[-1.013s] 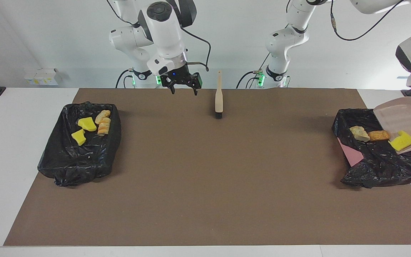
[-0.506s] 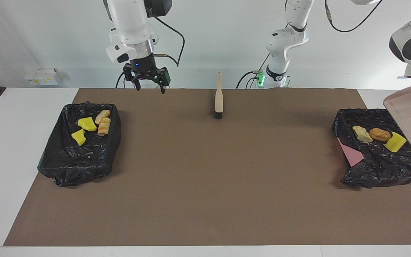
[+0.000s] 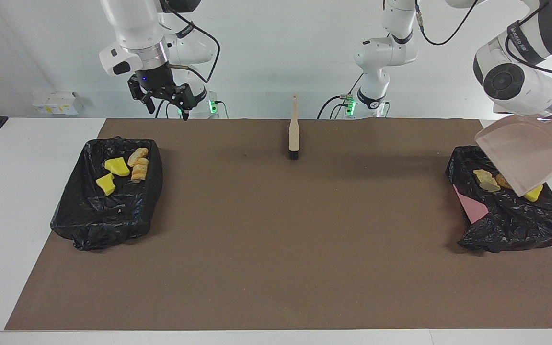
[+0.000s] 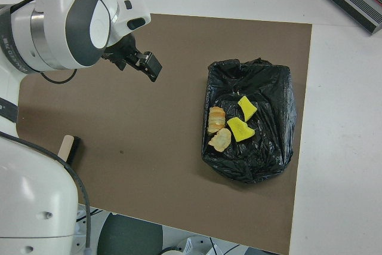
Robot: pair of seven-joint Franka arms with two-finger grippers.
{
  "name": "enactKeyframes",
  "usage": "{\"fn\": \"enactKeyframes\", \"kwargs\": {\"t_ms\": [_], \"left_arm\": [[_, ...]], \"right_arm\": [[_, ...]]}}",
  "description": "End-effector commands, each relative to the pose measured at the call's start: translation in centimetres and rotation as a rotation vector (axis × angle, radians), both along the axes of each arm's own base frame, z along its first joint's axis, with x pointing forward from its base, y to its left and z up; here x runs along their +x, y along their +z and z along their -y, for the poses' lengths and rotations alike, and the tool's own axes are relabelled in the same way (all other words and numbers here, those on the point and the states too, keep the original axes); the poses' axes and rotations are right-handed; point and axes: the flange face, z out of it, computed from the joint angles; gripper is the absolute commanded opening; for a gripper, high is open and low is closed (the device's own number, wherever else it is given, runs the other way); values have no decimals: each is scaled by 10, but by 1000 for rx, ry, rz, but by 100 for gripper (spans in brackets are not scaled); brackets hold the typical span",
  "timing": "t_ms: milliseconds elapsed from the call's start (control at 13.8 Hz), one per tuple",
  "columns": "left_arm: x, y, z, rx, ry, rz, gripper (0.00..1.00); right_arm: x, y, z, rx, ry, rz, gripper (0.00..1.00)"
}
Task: Sweep and dump trash in bin
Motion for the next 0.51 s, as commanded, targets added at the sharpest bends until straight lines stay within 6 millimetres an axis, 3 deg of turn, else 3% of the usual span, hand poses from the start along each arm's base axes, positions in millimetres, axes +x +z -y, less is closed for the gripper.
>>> {"fn": "enactKeyframes", "kwargs": {"t_ms": [0,72,289,434], "left_arm": [[-17,-4,44,-62,78,57,0],[-21,-7,59,-96,123,91,0],[-32,-19,92,-193,276,203,0],[-38,-27,106,-270,444,305,0]], "right_arm": [[6,22,10,-13,66,10,100],[7,17,13,-19,69,-21,100],[21,27,26,-39,111,-48,100],[24,28,37,-38,129,-46,100]]}}
